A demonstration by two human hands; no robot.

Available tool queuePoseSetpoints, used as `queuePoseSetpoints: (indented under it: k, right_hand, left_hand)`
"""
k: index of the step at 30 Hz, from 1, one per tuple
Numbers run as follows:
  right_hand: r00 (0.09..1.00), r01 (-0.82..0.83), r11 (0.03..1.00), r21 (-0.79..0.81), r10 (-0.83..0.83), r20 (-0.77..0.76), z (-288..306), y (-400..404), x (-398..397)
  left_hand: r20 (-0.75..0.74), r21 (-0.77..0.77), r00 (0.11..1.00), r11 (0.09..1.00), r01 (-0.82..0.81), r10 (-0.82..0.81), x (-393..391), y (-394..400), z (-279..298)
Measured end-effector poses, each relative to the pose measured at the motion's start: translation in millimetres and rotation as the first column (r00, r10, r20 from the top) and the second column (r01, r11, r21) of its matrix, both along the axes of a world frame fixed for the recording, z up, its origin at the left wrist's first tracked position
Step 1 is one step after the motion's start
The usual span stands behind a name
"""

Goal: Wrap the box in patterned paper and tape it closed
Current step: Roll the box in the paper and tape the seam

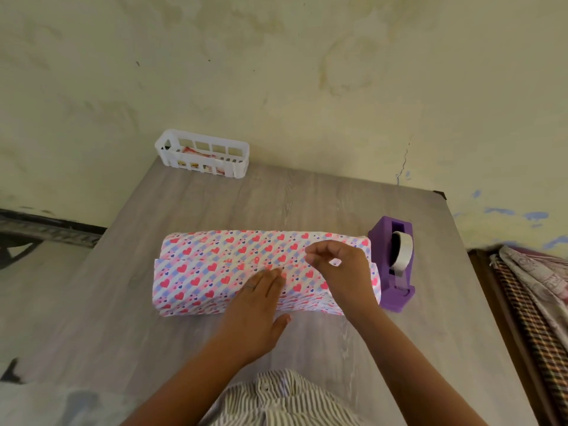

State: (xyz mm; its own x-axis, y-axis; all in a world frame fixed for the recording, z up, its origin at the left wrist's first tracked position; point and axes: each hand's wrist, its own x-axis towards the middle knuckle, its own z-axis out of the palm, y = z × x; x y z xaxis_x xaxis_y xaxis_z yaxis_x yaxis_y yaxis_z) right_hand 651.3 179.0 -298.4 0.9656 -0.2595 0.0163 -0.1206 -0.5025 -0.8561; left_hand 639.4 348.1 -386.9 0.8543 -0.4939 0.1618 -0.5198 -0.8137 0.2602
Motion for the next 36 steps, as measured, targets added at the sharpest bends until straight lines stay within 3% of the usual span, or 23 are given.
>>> queuePoseSetpoints:
  k: [6, 12, 17, 21, 32, 36]
  right_hand:
    - [0.995, 0.066, 0.991, 0.116, -0.057, -0.079, -19.9, 13.6, -0.9]
    - [0.973, 0.231, 0.973, -0.001, -0.231, -0.024, -36.6, 16.4, -4.6]
    - [0.947, 0.306, 0.944, 0.125, -0.288, -0.144, -46.8, 22.6, 6.4]
    - [0.908, 0.389, 0.92, 0.055, -0.372, -0.195, -55.8, 24.0, 15.3]
    - [0.919, 0.384, 0.923, 0.02, -0.38, -0.106, -62.5, 23.3, 5.5]
    - [0.903, 0.406, 0.913, -0.019, -0.405, -0.144, -68.2, 27.9, 9.0]
  left_hand:
    - [-0.005, -0.01, 1.0, 1.0, 0.0, 0.0, -1.3, 5.0, 5.1]
    - [0.08, 0.016, 0.997, 1.0, 0.015, -0.017, -2.5, 9.1, 5.6]
    - [0.064, 0.024, 0.998, 1.0, -0.007, 0.006, -3.6, 8.5, 7.5]
    - [0.046, 0.014, 0.999, 1.0, -0.015, 0.015, -3.5, 9.1, 5.8]
    - [0.0, 0.013, 1.0, 1.0, -0.018, 0.018, -3.2, 9.1, 7.6]
    - [-0.043, 0.012, 0.999, 1.0, -0.013, 0.014, -3.4, 8.7, 8.4]
